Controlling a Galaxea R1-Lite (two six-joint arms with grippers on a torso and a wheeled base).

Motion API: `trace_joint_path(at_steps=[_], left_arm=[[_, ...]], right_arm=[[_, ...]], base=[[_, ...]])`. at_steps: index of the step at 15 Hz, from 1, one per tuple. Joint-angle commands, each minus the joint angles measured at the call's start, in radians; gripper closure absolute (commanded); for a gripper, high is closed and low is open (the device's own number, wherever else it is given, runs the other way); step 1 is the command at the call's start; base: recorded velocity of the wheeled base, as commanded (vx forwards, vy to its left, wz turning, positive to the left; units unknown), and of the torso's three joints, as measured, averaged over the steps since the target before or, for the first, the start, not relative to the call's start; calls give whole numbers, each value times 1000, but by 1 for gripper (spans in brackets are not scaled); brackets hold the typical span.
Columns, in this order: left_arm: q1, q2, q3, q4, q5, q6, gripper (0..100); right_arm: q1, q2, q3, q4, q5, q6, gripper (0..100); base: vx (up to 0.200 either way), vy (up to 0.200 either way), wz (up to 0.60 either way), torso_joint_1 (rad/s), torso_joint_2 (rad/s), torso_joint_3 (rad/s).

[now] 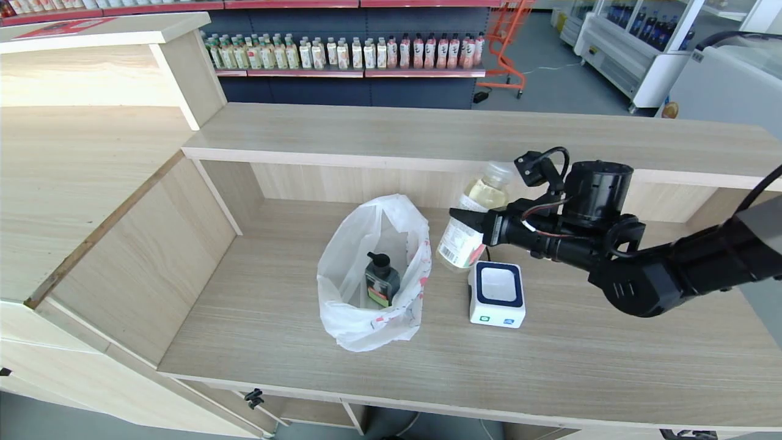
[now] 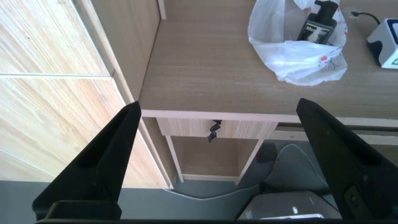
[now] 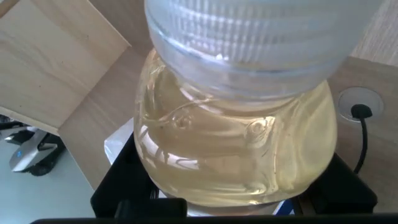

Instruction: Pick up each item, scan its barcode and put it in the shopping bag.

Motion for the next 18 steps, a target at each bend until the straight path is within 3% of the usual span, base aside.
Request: trace_joint_path(at_steps=[1, 3, 4, 8, 18], left_arm=[[0, 2, 0, 0, 0, 0, 0], [0, 2, 2, 0, 2, 1, 0], [0, 0, 0, 0, 0, 1, 0], [0, 0, 0, 0, 0, 1, 0], [0, 2, 0, 0, 0, 0, 0]], right_arm=[[41, 152, -104, -5, -14, -22, 100], [68, 207, -173, -4, -37, -35, 100], [94, 274, -260, -5, -40, -67, 100], [119, 399, -401, -8, -42, -220, 100], [130, 558, -619, -8, -37, -274, 100]], base=[[0, 0, 0, 0, 0, 0], [0, 0, 0, 0, 0, 0], [0, 0, 0, 0, 0, 0], [0, 0, 0, 0, 0, 0], [0, 0, 0, 0, 0, 0]])
